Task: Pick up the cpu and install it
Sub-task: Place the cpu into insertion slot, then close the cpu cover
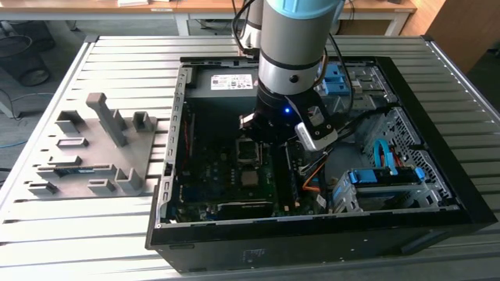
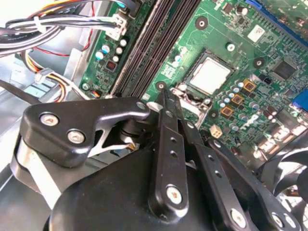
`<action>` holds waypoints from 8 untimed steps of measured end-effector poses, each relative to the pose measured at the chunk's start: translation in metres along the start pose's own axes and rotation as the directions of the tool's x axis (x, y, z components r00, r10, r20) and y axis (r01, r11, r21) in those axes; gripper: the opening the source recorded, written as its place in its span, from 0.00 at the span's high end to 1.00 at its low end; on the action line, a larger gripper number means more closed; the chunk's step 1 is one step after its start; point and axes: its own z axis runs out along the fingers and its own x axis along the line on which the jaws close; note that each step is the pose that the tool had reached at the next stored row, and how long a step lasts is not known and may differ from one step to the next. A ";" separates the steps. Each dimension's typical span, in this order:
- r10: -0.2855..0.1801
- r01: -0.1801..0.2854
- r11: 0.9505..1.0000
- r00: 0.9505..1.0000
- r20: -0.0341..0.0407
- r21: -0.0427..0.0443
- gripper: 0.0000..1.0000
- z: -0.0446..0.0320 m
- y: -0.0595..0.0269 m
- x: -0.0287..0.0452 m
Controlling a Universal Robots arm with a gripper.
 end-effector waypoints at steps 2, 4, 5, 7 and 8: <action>0.000 0.000 1.000 1.000 0.000 0.000 0.90 -0.0002 0.0000 0.0000; 0.000 0.000 1.000 1.000 0.000 0.000 0.90 -0.0002 0.0000 0.0000; 0.000 0.000 1.000 1.000 0.000 0.000 0.90 -0.0003 0.0000 0.0000; 0.000 0.000 1.000 1.000 0.000 0.000 0.90 -0.0004 0.0000 0.0000; 0.000 0.000 1.000 1.000 0.000 0.000 0.90 -0.0004 0.0000 0.0000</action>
